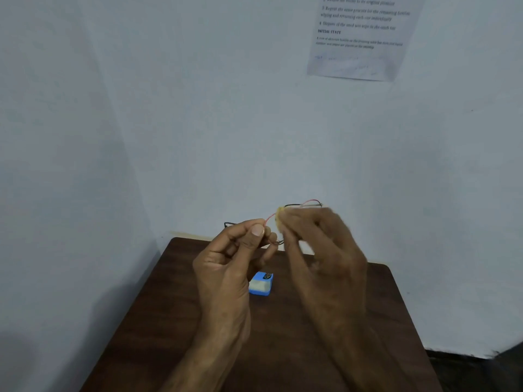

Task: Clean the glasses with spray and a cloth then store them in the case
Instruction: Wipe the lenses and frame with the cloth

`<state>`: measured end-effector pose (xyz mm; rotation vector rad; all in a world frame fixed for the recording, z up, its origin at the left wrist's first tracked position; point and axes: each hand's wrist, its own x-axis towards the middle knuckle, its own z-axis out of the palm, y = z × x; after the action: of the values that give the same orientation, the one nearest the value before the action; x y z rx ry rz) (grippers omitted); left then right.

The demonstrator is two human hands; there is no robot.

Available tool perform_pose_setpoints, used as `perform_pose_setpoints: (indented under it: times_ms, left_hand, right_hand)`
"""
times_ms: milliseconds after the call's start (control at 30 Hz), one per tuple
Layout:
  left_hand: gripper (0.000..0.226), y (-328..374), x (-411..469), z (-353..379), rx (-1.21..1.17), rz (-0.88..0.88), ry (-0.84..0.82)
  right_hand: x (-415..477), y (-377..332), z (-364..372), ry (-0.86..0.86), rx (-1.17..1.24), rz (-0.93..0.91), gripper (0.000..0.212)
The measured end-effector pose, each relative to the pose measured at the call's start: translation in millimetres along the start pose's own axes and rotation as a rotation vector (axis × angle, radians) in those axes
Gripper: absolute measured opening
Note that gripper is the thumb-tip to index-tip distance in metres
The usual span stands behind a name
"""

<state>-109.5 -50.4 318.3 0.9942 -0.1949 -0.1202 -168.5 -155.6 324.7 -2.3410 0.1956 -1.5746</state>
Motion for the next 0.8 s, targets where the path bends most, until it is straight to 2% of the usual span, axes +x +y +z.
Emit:
perform_pose_setpoints:
  times_ms: [67, 200, 333, 467, 567, 700, 800]
  left_hand:
    - [0.021, 6, 10, -9, -0.020, -0.001, -0.008]
    - [0.029, 18, 24, -18, -0.060, -0.026, -0.028]
    - [0.017, 25, 41, -30, -0.138, -0.053, -0.025]
    - [0.023, 30, 51, -39, -0.151, -0.056, -0.032]
    - [0.020, 31, 58, -45, -0.202, -0.092, -0.037]
    - [0.030, 35, 67, -48, -0.190, -0.077, -0.051]
    - [0.024, 36, 73, -53, -0.196, -0.086, -0.060]
  right_hand:
    - [-1, -10, 8, -0.032, 0.026, -0.027, 0.017]
    - [10, -12, 21, 0.038, 0.015, 0.032, 0.014]
    - [1, -38, 33, -0.079, 0.017, -0.088, 0.019]
    - [10, -40, 44, -0.007, -0.065, -0.038, 0.013]
    - [7, -54, 52, -0.080, -0.045, -0.101, 0.014]
    - [17, -49, 56, -0.013, -0.082, -0.032, 0.014]
    - [14, -61, 62, -0.079, -0.088, -0.087, 0.014]
